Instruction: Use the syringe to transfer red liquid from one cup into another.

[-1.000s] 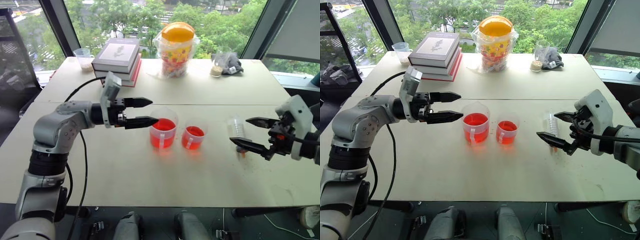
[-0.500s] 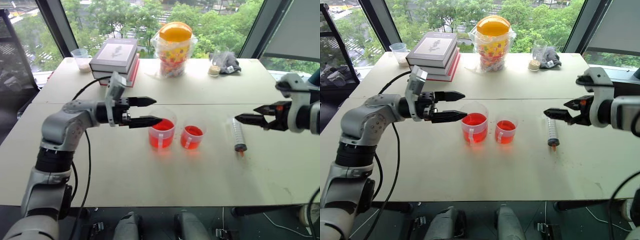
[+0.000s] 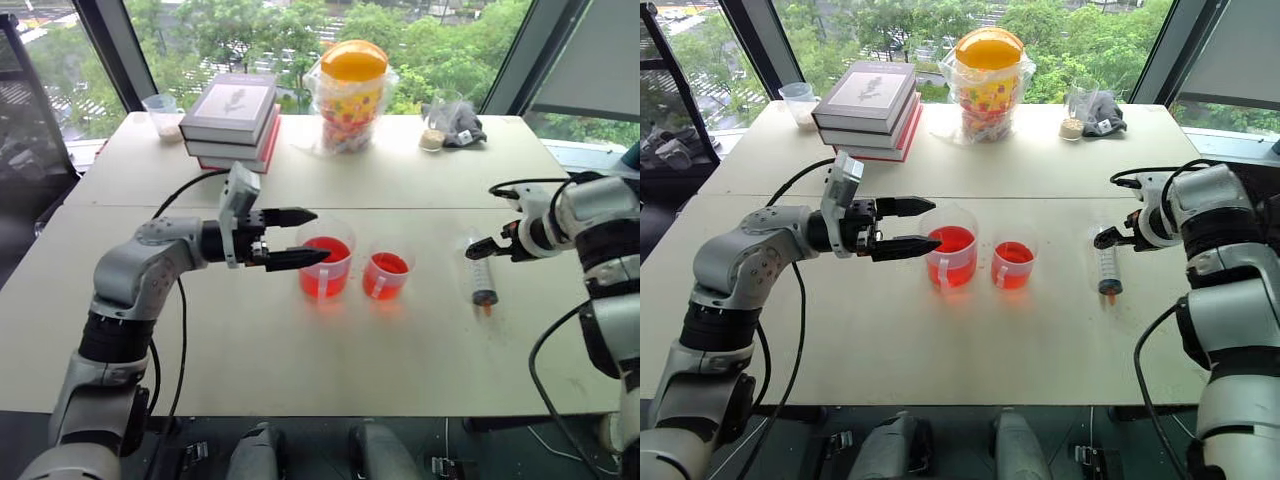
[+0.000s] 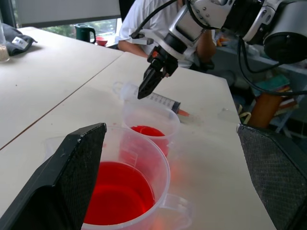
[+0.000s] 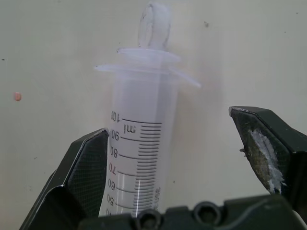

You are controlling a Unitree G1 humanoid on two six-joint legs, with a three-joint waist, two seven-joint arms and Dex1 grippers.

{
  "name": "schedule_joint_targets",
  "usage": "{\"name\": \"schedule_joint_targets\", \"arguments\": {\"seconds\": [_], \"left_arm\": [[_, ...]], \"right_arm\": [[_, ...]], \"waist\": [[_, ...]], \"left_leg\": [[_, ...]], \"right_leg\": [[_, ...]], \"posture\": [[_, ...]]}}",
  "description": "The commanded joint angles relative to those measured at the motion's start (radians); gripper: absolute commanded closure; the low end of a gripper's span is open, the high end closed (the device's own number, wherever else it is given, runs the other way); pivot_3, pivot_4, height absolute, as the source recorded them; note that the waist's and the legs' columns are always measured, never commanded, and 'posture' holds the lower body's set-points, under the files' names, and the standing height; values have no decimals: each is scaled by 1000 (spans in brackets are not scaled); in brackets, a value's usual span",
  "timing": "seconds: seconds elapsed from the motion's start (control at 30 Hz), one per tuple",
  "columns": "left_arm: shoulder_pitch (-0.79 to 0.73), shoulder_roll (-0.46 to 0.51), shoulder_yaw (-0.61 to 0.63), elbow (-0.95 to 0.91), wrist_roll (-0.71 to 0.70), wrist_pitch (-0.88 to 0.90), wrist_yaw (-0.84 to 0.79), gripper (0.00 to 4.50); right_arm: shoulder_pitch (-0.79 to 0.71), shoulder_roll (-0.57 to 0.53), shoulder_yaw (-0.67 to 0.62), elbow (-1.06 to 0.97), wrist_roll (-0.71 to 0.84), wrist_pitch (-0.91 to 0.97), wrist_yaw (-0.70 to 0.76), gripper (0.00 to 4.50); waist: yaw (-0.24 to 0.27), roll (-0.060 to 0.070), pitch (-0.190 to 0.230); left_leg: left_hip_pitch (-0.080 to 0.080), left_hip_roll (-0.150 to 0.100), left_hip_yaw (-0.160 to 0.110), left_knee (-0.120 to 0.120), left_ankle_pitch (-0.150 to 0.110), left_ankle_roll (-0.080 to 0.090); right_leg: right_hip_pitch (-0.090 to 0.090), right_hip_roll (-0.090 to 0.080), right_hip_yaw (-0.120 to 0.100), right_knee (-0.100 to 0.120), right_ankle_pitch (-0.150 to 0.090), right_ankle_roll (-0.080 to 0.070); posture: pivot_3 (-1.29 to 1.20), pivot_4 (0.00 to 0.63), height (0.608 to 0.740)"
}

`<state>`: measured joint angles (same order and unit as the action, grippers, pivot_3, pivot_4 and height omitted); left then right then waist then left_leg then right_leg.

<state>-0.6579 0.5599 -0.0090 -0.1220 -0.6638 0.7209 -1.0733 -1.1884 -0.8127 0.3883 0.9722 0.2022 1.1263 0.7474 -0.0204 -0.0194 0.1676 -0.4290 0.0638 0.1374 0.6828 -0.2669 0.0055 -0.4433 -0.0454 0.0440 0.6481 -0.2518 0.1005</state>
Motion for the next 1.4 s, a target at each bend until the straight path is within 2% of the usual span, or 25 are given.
{"name": "schedule_joint_targets", "arguments": {"seconds": [0.03, 0.2, 0.3, 0.43, 0.47, 0.6, 0.7, 0.8, 0.87, 0.97, 1.0, 1.13, 1.3, 1.4], "left_arm": [[22, 17, 51, -71, -30, 9, 32, 0], [46, 22, 66, -106, -49, 25, 60, 0], [52, 33, 62, -113, -51, 23, 60, 0], [46, 37, 61, -105, -50, 18, 61, 0], [42, 35, 58, -104, -50, 18, 63, 0], [38, 47, 59, -96, -45, 5, 45, 0], [-10, 36, 51, -56, -28, -1, 54, 0], [-38, 57, 62, -16, -34, -3, 27, 0], [-70, 67, 56, 37, -22, -21, 0, 0], [-170, 52, 38, 167, 17, -71, -32, 0], [-203, 45, 38, 211, 24, -82, -42, 0], [-297, 41, 25, 359, 72, -145, -112, 0], [-384, 44, 34, 464, 108, -187, -160, 0], [-410, 46, 39, 491, 119, -193, -176, 0]], "right_arm": [[-59, 30, 12, 117, -97, -101, 60, 82], [-83, 79, 12, 211, -182, -162, 110, 82], [-80, 111, 25, 230, -232, -170, 160, 989], [-84, 138, 12, 222, -266, -150, 200, 2947], [-90, 140, 3, 222, -271, -141, 201, 3107], [-114, 137, -34, 202, -281, -95, 185, 3107], [-175, 74, -172, 151, -234, -60, 76, 3107], [-183, 49, -286, -22, -183, -14, 33, 3107], [-130, 58, -403, -263, -117, -10, 1, 3107], [-85, 181, -684, -630, 25, 74, -111, 3107], [-64, 232, -740, -732, 65, 70, -137, 3107], [64, 460, -846, -1066, 241, -67, -169, 3107], [291, 654, -752, -1255, 330, -256, -161, 3107], [390, 701, -697, -1272, 342, -354, -153, 3107]], "waist": [[0, 0, 0], [0, 0, 0], [0, 0, 0], [-1, 0, 0], [-1, 0, 0], [-1, 0, 0], [0, 1, 0], [2, 2, 1], [0, 2, 1], [-2, 2, 1], [-3, 2, 1], [3, 2, 0], [8, 2, 1], [6, 2, 1]], "left_leg": [[0, 0, 0, 0, 0, 0], [1, 0, 0, 0, 0, -1], [1, 0, 0, 0, 1, -1], [3, 0, 0, 0, 1, -1], [3, 0, 0, 0, 1, -1], [3, 0, 0, 0, 1, -2], [2, 0, 0, 0, 1, -2], [1, 0, 1, 0, 1, -2], [1, 0, 0, -1, 1, -2], [2, 1, 0, -2, 1, -2], [2, 2, 0, -2, 1, -3], [2, 2, -2, -2, 2, -4], [0, 1, -1, 0, 2, -4], [-1, 0, -2, 1, 2, -4]], "right_leg": [[0, 0, 0, 0, 0, 0], [0, 0, 0, 2, 0, 0], [1, 0, 0, 2, 0, 0], [2, 0, -1, 2, 0, 0], [2, 0, -1, 2, 0, 0], [2, 0, -1, 2, 0, 0], [1, 0, -1, 3, 0, 0], [0, 0, -1, 3, 0, 0], [0, 0, -1, 2, 0, 0], [0, 1, -1, 3, 0, 0], [-1, 2, -1, 3, 0, 0], [0, 2, -3, 4, 0, 0], [1, 0, -4, 3, 0, 0], [1, 0, -5, 2, 0, 0]], "posture": [[0, 150, 740], [0, 150, 740], [0, 150, 740], [0, 150, 740], [0, 150, 740], [0, 150, 740], [0, 150, 740], [0, 150, 740], [0, 150, 740], [0, 150, 740], [0, 150, 740], [0, 150, 740], [0, 150, 740], [0, 150, 740]]}}
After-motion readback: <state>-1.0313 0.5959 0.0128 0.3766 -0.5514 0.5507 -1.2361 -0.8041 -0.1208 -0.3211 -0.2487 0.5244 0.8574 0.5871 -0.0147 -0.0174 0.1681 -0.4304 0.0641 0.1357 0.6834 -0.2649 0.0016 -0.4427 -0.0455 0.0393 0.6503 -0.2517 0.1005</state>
